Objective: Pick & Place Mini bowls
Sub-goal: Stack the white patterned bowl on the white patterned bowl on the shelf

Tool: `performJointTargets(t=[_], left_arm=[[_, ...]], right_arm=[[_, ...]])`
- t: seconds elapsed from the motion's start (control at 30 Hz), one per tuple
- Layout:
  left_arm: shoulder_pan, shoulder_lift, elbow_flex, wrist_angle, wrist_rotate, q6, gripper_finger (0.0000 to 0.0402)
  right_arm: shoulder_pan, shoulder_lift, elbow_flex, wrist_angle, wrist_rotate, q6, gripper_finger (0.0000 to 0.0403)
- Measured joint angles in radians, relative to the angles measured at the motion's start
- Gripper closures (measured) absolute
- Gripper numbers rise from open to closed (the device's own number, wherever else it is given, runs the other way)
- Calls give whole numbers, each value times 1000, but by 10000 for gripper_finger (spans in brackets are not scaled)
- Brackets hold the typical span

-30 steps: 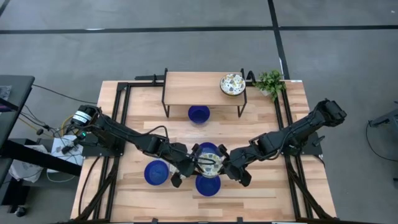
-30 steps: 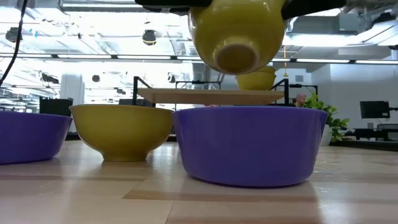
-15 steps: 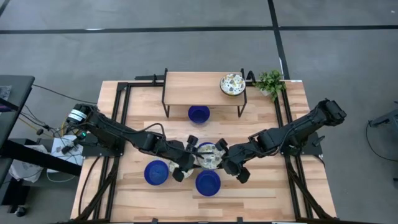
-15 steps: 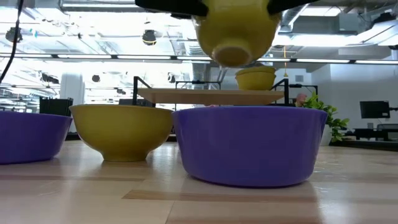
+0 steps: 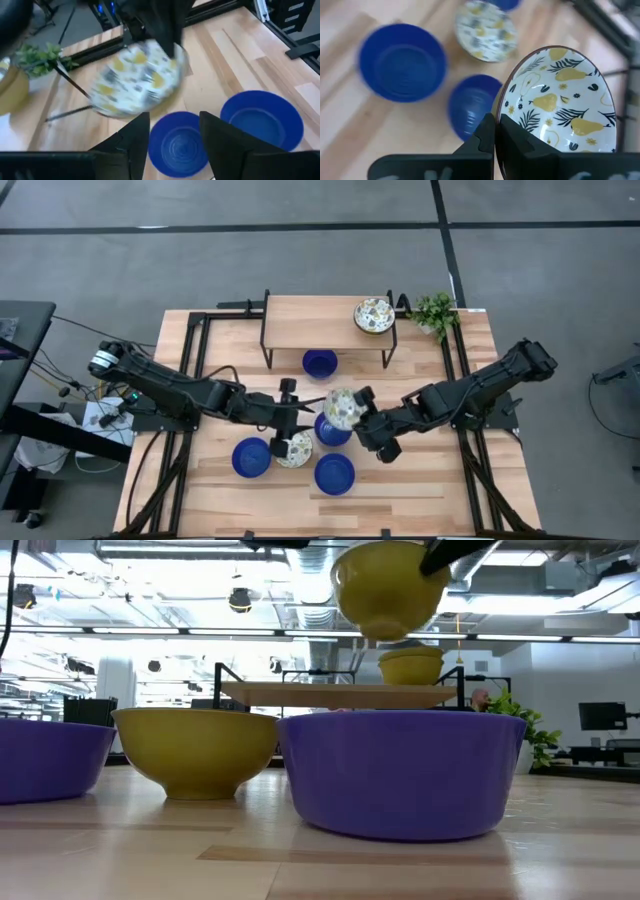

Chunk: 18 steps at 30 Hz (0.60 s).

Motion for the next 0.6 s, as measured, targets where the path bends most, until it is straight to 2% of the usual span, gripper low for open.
performJointTargets(t=[0.17,0.27,0.5,0.6], left_arm=[[0,-2,-52,6,0,-57,240],[0,-2,-92,30,0,-104,243],[-7,-2,-222,278,0,-175,240],[-7,-2,-269,325,0,-177,243]], right_arm=[[-20,0,82,-108,163,19,403],[-54,-1,127,-159,222,20,403],[-200,-1,222,-232,257,20,403],[-272,-1,256,-261,267,20,403]])
